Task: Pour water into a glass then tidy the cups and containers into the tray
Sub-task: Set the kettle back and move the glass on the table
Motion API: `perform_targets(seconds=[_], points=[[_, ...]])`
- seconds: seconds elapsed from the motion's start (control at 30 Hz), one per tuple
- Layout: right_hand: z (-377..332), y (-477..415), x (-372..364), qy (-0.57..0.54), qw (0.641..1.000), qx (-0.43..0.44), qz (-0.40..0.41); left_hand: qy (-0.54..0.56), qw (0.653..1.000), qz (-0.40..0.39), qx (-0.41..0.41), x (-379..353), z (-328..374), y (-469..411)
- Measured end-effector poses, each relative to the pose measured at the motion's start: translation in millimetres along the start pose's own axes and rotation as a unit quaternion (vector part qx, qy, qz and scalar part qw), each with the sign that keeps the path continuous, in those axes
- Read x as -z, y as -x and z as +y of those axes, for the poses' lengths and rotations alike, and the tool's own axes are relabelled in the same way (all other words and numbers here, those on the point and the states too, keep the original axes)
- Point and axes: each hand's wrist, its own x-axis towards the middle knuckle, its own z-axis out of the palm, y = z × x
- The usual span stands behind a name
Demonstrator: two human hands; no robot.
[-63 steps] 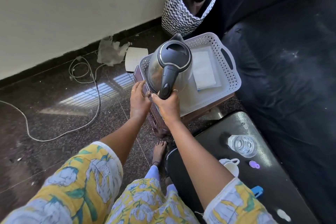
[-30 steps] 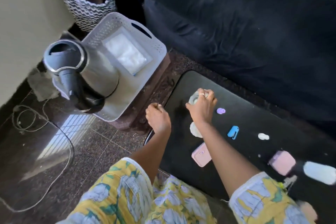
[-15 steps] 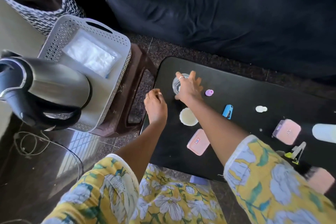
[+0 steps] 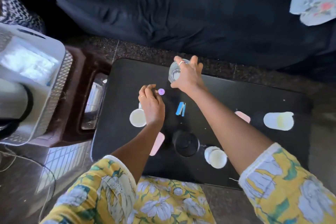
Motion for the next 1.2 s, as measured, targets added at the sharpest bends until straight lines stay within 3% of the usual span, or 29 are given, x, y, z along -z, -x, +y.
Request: perform_targets(seconds=[0.37,0.87,1.2], points=[[135,1,17,-0.012,0.995,-0.098,-0.009,-0.020,0.996,-0.084,-0.027,-78,22,45],[137,8,-8,-0.052,0.994,-0.090,-0.022,-0.041,0.992,-0.120,-0.001,-92,18,59],[137,7,-15,-0.042,0.994,-0.097,-0.016,-0.051,0.983,-0.172,-0.033,-102,33,51]])
